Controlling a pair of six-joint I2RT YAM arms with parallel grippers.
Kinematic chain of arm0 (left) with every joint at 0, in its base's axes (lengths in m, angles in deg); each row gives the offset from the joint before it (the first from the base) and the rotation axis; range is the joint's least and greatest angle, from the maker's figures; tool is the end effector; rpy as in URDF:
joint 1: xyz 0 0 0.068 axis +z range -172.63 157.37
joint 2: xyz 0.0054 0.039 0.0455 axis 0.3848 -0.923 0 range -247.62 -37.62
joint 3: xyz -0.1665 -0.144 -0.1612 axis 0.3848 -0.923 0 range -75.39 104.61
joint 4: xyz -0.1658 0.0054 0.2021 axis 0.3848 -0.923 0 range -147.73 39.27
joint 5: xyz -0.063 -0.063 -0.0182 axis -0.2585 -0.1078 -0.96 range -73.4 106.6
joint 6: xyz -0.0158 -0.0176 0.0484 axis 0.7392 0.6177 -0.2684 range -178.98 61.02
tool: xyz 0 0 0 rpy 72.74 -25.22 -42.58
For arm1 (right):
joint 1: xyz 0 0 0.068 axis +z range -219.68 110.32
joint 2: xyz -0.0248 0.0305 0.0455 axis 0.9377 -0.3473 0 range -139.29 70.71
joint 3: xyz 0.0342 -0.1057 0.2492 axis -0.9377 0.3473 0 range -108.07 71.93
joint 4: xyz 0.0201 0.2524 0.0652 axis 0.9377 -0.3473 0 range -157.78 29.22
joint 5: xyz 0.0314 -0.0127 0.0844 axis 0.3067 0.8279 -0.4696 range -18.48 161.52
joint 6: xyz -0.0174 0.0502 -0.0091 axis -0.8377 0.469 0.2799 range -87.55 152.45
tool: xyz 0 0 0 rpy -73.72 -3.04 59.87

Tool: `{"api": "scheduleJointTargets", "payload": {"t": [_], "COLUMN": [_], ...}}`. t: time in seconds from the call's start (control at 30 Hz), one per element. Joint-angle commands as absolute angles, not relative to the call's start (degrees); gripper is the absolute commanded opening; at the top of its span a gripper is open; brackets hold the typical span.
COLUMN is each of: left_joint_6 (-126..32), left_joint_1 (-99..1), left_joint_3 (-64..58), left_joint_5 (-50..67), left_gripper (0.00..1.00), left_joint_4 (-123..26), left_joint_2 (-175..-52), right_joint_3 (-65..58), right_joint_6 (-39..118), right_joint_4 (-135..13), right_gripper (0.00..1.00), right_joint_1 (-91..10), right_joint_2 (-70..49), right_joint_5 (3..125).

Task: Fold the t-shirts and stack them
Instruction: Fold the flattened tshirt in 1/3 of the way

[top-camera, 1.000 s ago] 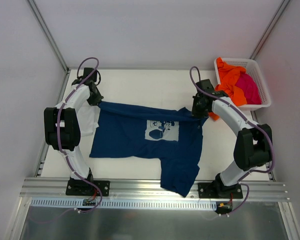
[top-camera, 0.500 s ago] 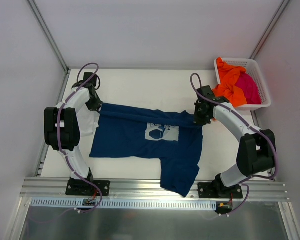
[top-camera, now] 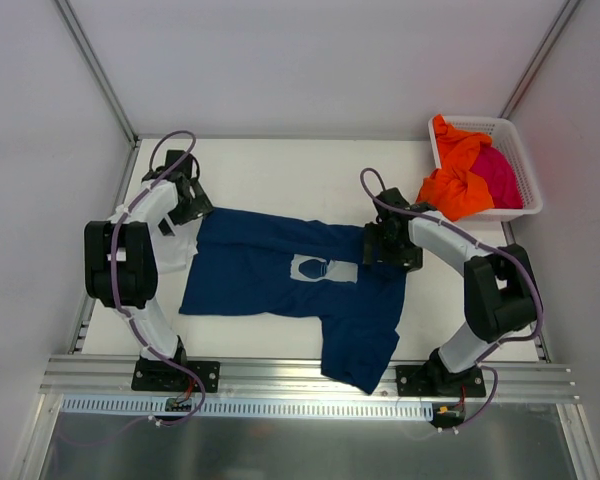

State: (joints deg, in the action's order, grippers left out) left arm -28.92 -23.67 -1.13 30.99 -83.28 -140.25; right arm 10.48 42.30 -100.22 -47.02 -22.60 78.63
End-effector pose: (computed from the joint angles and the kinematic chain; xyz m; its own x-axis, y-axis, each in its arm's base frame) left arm 0.3746 0.0020 0.2127 -0.7045 -0.4725 -0.5295 -0.5271 0.8480 -0.0554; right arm 0.2878 0.1154 0.1951 -0.9204 -0.2003 -0.3359 -0.1910 0.9797 -0.0608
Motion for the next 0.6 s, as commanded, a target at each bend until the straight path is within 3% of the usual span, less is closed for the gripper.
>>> {"api": "scheduleJointTargets", "payload": {"t": [0.0,0.3,0.47,0.5,0.53,0.57], "left_joint_6": [-27.61,-27.60,-27.60,-27.52,-27.52,-27.34], "left_joint_1": [-23.86,-31.06,-37.48,-37.75,-38.10,-38.19], "left_joint_3": [-1.30,0.28,1.16,1.42,1.51,1.69], "left_joint_5": [34.17,35.14,35.41,34.53,33.13,32.77], "left_gripper": [0.99,0.99,0.96,0.92,0.79,0.29], "left_joint_4": [-83.95,-83.86,-83.60,-83.42,-83.33,-83.25], "left_joint_2": [-135.01,-125.69,-128.67,-130.68,-131.65,-132.62], "right_joint_3": [9.97,1.35,3.37,3.20,3.02,2.85], "right_joint_6": [43.61,42.12,42.03,41.77,41.77,41.77], "right_joint_4": [-99.90,-102.17,-98.93,-99.10,-98.93,-98.92], "right_gripper": [0.99,1.00,1.00,0.98,0.73,0.49], "right_joint_1": [-45.42,-43.13,-43.13,-43.05,-43.13,-43.13], "right_joint_2": [-19.82,-9.98,-9.26,-10.14,-12.23,-13.56], "right_joint_5": [82.76,83.56,84.34,84.44,84.35,84.09]}}
